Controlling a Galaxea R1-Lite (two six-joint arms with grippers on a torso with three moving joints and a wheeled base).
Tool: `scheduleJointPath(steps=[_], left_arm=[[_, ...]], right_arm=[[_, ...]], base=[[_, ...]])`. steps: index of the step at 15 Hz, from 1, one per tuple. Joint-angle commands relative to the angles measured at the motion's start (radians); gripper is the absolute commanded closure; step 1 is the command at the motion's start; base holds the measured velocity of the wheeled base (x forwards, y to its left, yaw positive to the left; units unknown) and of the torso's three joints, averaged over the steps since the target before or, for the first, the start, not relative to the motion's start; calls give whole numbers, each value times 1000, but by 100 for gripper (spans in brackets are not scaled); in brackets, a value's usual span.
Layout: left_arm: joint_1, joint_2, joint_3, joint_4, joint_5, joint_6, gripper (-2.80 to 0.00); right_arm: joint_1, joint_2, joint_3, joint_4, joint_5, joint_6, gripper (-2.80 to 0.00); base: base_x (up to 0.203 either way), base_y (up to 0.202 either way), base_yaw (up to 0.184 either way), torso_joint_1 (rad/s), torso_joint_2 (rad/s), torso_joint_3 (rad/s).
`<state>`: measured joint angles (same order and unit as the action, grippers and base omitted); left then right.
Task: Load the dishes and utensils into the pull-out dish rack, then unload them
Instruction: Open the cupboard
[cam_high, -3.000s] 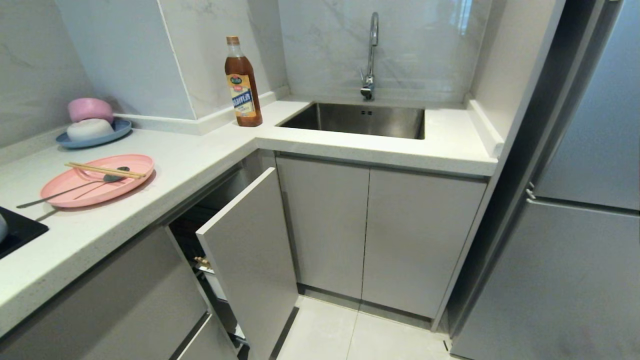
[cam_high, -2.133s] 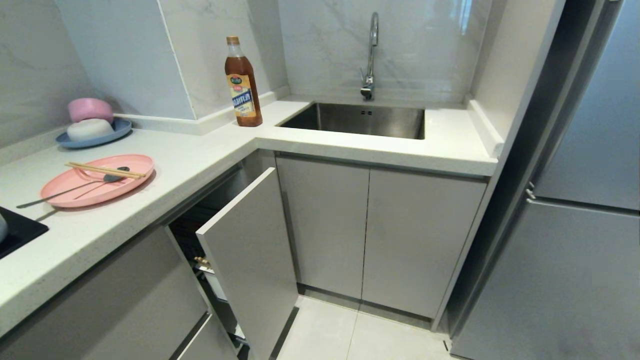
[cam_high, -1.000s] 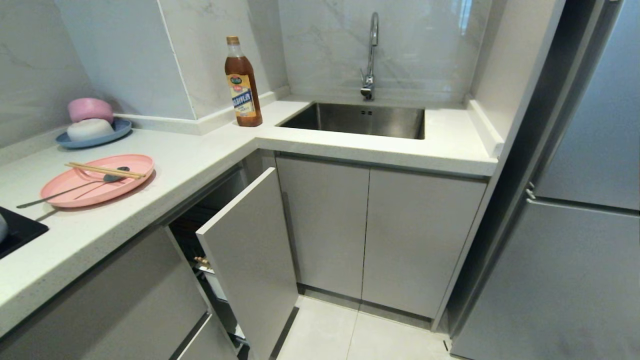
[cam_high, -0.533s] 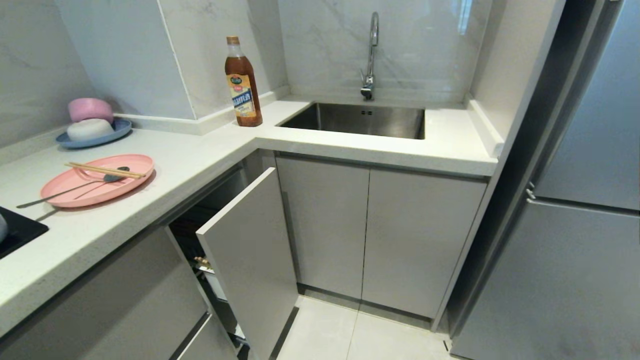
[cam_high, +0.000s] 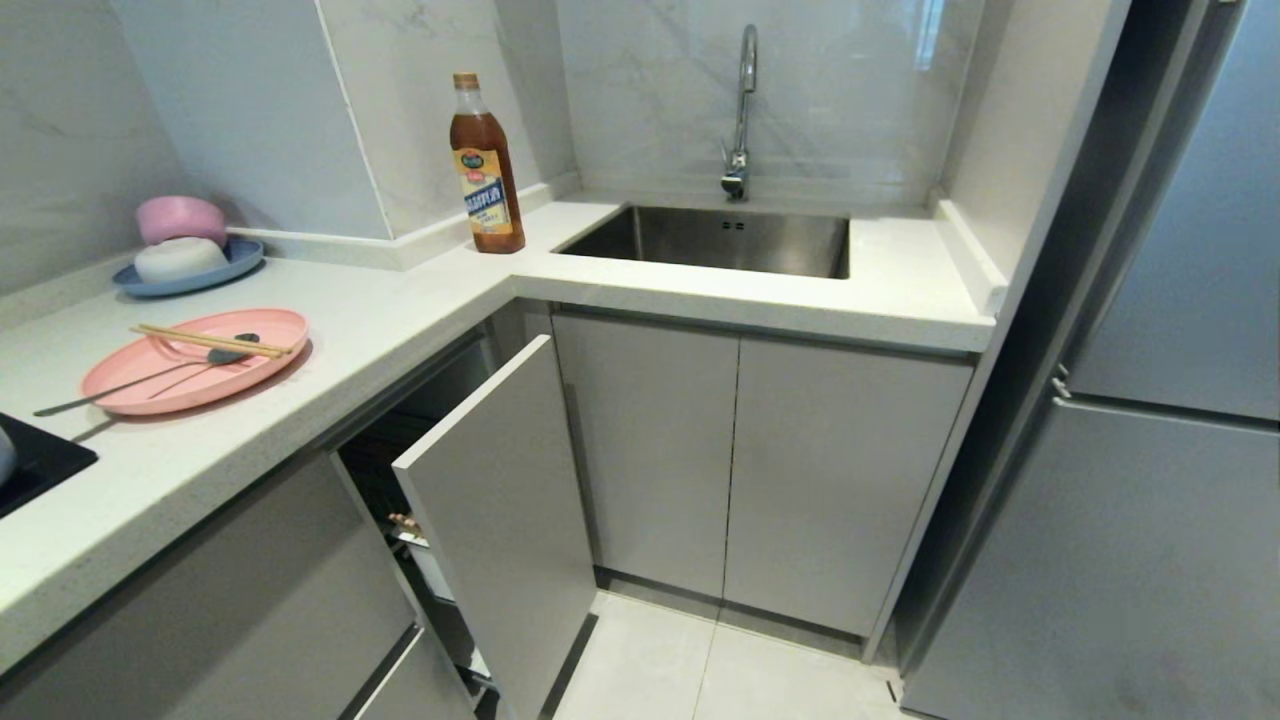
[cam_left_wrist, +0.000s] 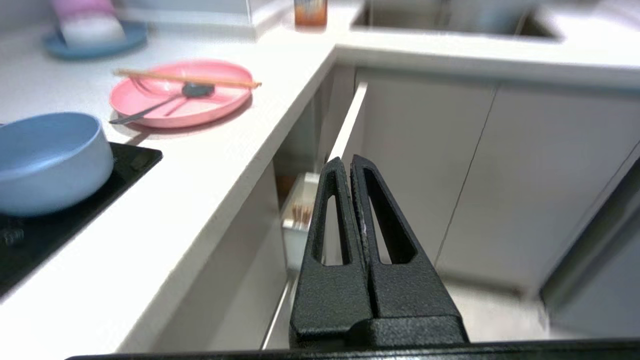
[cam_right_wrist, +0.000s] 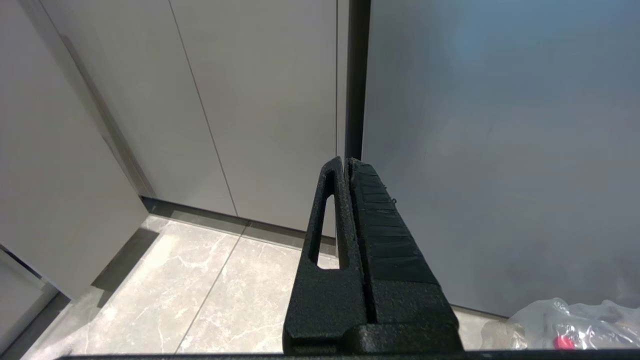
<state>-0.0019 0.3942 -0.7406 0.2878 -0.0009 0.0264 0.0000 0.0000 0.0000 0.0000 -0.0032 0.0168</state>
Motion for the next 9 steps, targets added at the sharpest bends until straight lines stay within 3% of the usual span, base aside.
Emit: scheduleJointPath(steps=[1, 5, 9], left_arm=[[-1, 234, -102, 34, 2, 11, 0], [-10, 612, -247, 61, 11, 56, 0], [-40, 969, -406, -12, 8, 96, 0]], right_arm=[[0, 2, 0, 0, 0, 0, 0], [0, 2, 0, 0, 0, 0, 0], [0, 2, 0, 0, 0, 0, 0]], base=[[0, 0, 0, 0, 0, 0], [0, 0, 0, 0, 0, 0], [0, 0, 0, 0, 0, 0]])
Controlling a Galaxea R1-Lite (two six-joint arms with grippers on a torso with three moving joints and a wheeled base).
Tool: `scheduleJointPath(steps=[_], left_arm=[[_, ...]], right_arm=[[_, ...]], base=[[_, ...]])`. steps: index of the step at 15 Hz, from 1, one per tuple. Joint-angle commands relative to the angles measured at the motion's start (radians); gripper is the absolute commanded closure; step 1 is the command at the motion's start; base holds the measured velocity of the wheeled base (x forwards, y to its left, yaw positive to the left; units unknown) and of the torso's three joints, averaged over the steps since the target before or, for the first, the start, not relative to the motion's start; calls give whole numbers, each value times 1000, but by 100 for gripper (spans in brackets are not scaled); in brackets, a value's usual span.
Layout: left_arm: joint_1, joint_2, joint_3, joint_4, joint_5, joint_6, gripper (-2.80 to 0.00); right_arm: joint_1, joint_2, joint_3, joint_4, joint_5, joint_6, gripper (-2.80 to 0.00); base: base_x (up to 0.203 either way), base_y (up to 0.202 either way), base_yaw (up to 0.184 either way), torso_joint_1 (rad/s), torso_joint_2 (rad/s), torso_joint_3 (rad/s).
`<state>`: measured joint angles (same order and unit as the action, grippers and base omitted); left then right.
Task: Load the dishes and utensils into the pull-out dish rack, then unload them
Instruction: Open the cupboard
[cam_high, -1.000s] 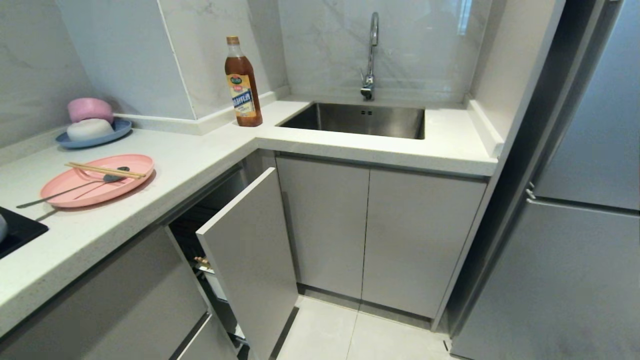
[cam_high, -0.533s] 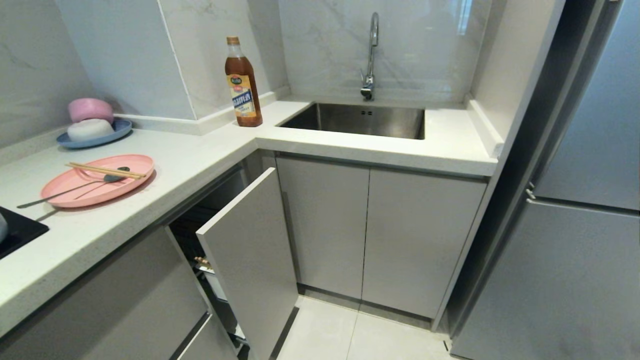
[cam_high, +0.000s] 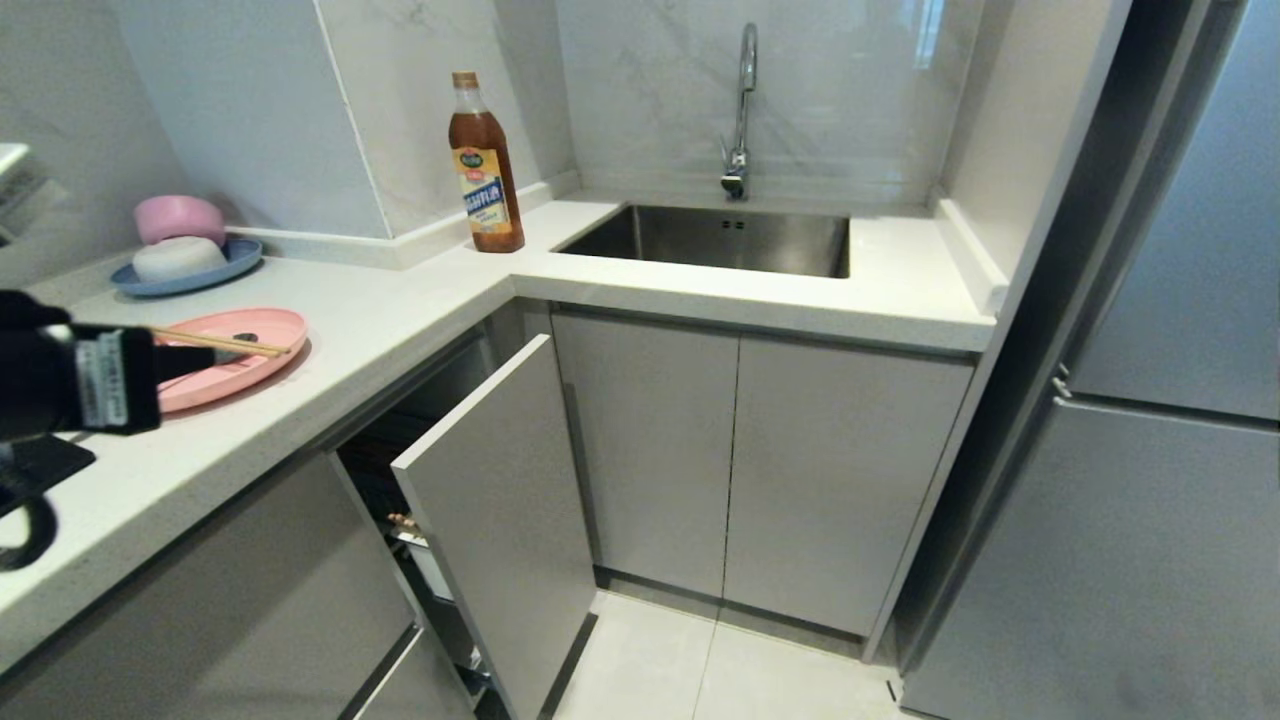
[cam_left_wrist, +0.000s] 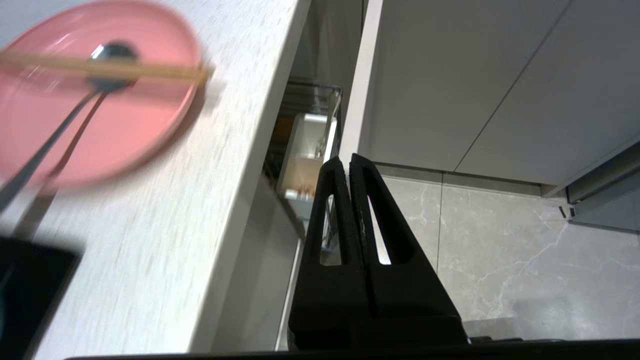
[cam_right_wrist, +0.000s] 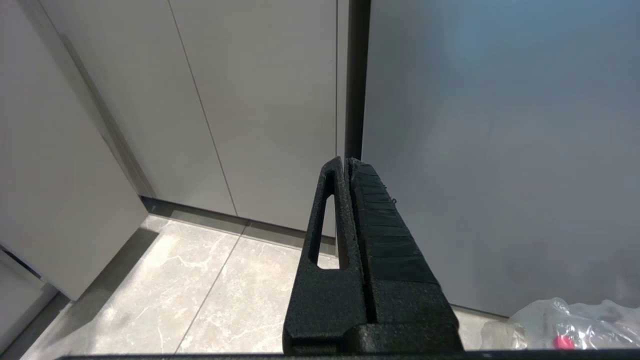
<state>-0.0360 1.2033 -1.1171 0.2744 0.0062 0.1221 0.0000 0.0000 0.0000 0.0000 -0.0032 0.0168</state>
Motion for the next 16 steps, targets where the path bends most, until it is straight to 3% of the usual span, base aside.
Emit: scheduleJointPath(steps=[1, 4, 9, 16], left_arm=[[-12, 228, -94, -2, -3, 4, 0], [-24, 385, -236, 67, -71, 10, 0], [-28, 561, -273, 86, -89, 12, 0], [-34, 648, -330, 83, -94, 12, 0]], right_arm=[[0, 2, 0, 0, 0, 0, 0], [0, 2, 0, 0, 0, 0, 0], [0, 2, 0, 0, 0, 0, 0], [0, 2, 0, 0, 0, 0, 0]], base=[[0, 0, 0, 0, 0, 0], [0, 0, 0, 0, 0, 0], [0, 0, 0, 0, 0, 0], [0, 0, 0, 0, 0, 0]])
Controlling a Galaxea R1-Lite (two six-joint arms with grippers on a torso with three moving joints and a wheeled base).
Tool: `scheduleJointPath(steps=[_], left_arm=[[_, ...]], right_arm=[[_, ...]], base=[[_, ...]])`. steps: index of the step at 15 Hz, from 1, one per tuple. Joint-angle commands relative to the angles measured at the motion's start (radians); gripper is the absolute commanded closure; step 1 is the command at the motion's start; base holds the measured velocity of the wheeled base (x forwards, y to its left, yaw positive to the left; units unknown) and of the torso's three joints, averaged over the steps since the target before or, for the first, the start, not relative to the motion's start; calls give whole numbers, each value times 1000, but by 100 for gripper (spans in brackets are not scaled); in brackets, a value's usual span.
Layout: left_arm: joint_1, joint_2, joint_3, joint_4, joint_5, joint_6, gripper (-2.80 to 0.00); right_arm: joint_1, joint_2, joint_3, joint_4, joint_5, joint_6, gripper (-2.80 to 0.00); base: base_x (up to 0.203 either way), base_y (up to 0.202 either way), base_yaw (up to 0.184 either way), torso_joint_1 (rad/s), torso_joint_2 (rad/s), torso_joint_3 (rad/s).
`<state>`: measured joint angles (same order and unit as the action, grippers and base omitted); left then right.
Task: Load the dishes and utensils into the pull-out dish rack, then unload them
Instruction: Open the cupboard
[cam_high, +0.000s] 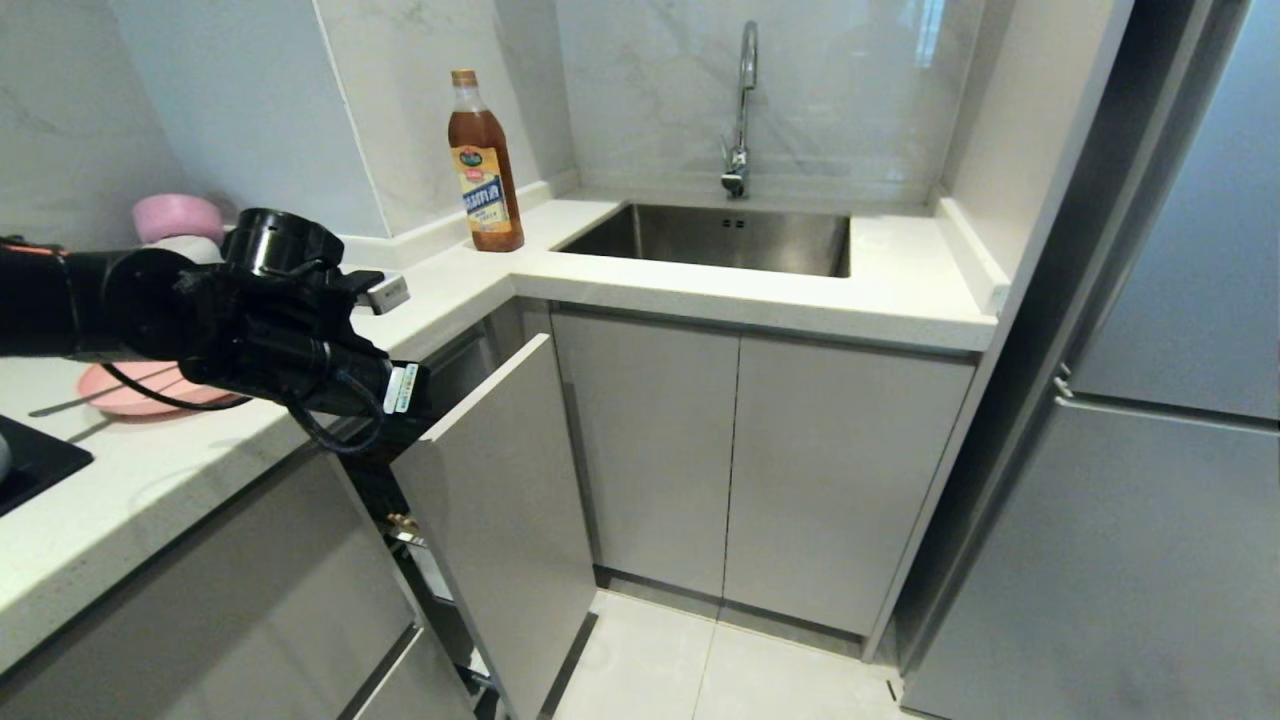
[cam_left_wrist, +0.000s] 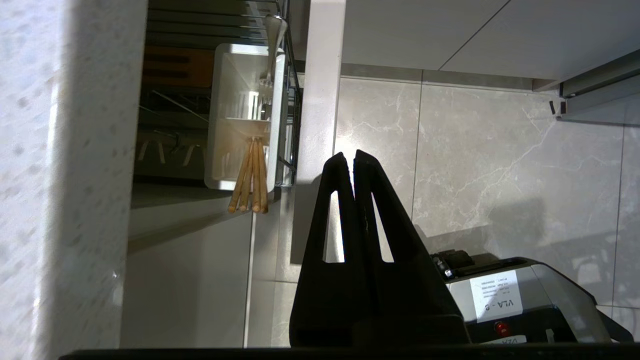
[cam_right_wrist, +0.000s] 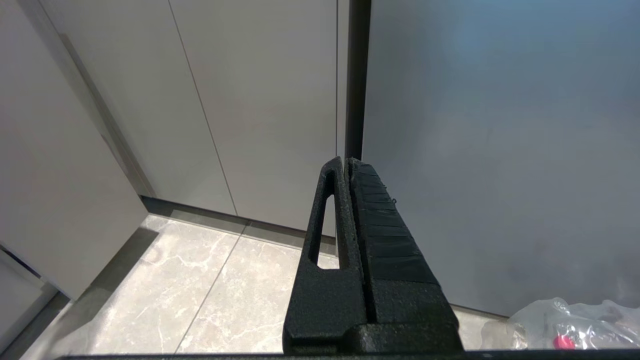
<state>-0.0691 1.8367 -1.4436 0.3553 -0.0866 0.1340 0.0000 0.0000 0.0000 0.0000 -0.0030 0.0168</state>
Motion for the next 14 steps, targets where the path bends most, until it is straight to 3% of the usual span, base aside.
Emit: scheduleJointPath(steps=[1, 3, 4, 5, 14], left_arm=[[-3, 25, -11, 1, -1, -1, 0], [-3, 46, -29, 0, -1, 1, 0], [-3, 49, -31, -1, -1, 4, -24], [-3, 50, -35, -1, -1, 4, -280], [-4, 128, -62, -62, -1, -2, -280]], right_arm=[[0, 2, 0, 0, 0, 0, 0], [0, 2, 0, 0, 0, 0, 0], [0, 2, 0, 0, 0, 0, 0], [0, 2, 0, 0, 0, 0, 0], [0, 2, 0, 0, 0, 0, 0]], base=[[0, 0, 0, 0, 0, 0], [0, 0, 0, 0, 0, 0], [0, 0, 0, 0, 0, 0], [0, 0, 0, 0, 0, 0], [0, 0, 0, 0, 0, 0]])
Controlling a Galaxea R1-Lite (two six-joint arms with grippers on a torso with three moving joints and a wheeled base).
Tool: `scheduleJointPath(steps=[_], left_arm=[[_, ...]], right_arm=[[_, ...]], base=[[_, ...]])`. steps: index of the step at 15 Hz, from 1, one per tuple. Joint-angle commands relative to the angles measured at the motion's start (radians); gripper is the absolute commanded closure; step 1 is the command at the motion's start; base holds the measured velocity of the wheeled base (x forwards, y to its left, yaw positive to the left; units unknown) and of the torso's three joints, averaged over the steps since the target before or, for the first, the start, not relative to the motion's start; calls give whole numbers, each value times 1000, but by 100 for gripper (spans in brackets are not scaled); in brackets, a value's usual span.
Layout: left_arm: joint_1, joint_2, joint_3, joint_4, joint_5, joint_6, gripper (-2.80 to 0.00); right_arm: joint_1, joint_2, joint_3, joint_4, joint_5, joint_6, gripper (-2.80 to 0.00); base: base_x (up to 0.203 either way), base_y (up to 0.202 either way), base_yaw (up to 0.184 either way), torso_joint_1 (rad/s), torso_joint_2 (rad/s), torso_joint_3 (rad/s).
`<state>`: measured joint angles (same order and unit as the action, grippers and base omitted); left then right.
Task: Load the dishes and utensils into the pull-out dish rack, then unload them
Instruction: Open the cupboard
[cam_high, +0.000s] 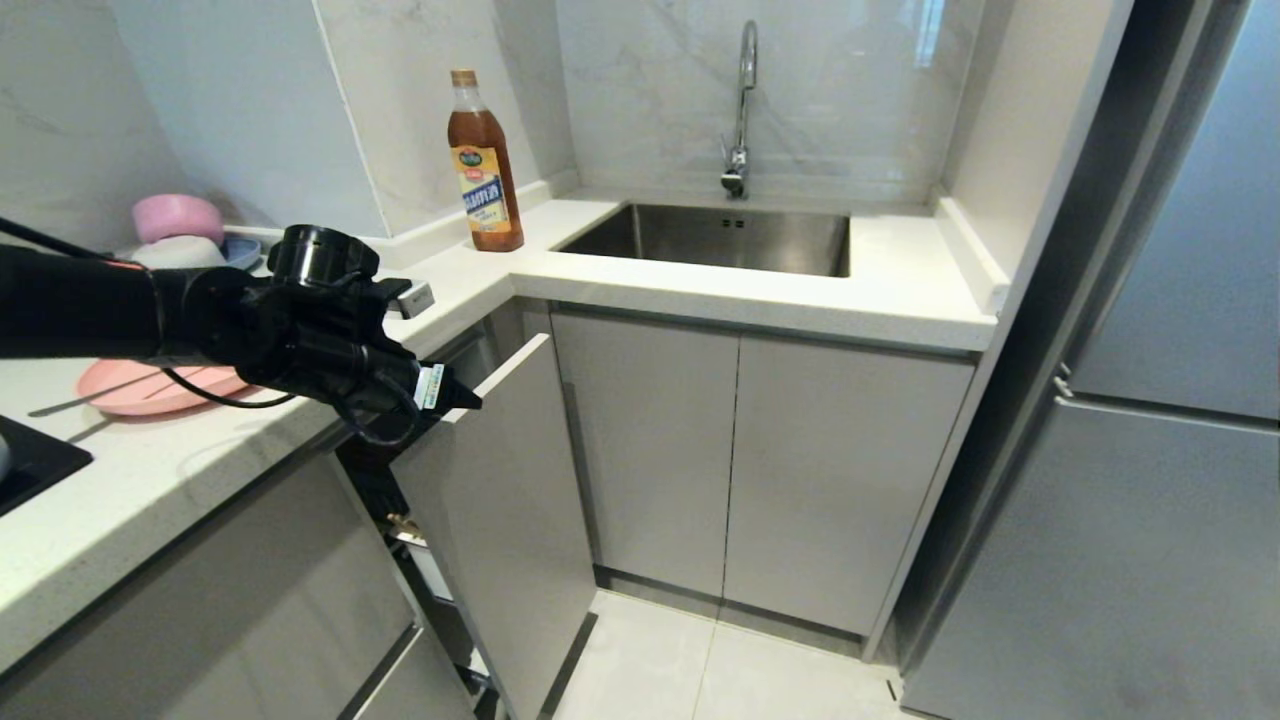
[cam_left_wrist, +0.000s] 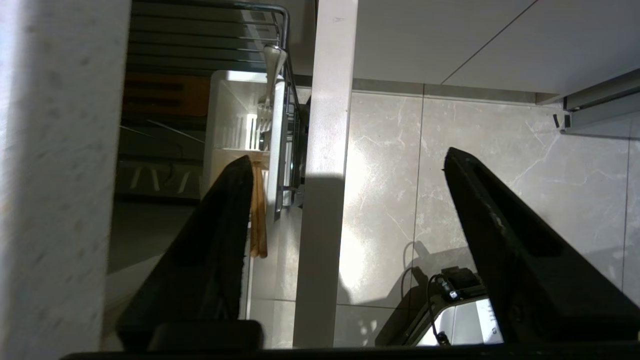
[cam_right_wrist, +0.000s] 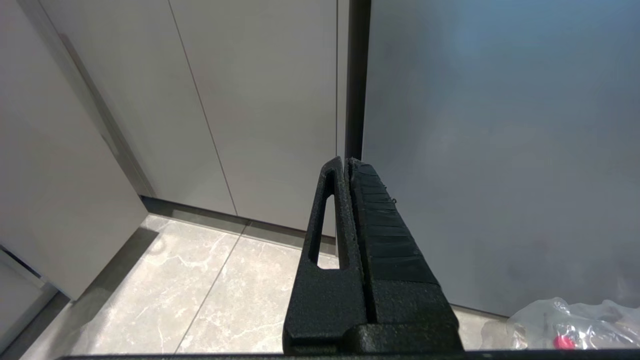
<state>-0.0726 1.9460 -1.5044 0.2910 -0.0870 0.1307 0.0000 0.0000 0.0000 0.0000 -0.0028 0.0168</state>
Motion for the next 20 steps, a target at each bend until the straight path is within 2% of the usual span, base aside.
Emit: scheduleJointPath(steps=[1, 11, 18, 20], left_arm=[[-3, 33, -7, -1, -1, 0, -280], [-85, 92, -52, 4, -2, -51, -280], [-177, 96, -70, 8, 3, -82, -280], [-214, 96, -65, 8, 5, -109, -280]], right_arm=[[0, 2, 0, 0, 0, 0, 0], [0, 2, 0, 0, 0, 0, 0], [0, 2, 0, 0, 0, 0, 0], [0, 2, 0, 0, 0, 0, 0]], base=[[0, 0, 0, 0, 0, 0], [0, 0, 0, 0, 0, 0], [0, 0, 0, 0, 0, 0], [0, 0, 0, 0, 0, 0]])
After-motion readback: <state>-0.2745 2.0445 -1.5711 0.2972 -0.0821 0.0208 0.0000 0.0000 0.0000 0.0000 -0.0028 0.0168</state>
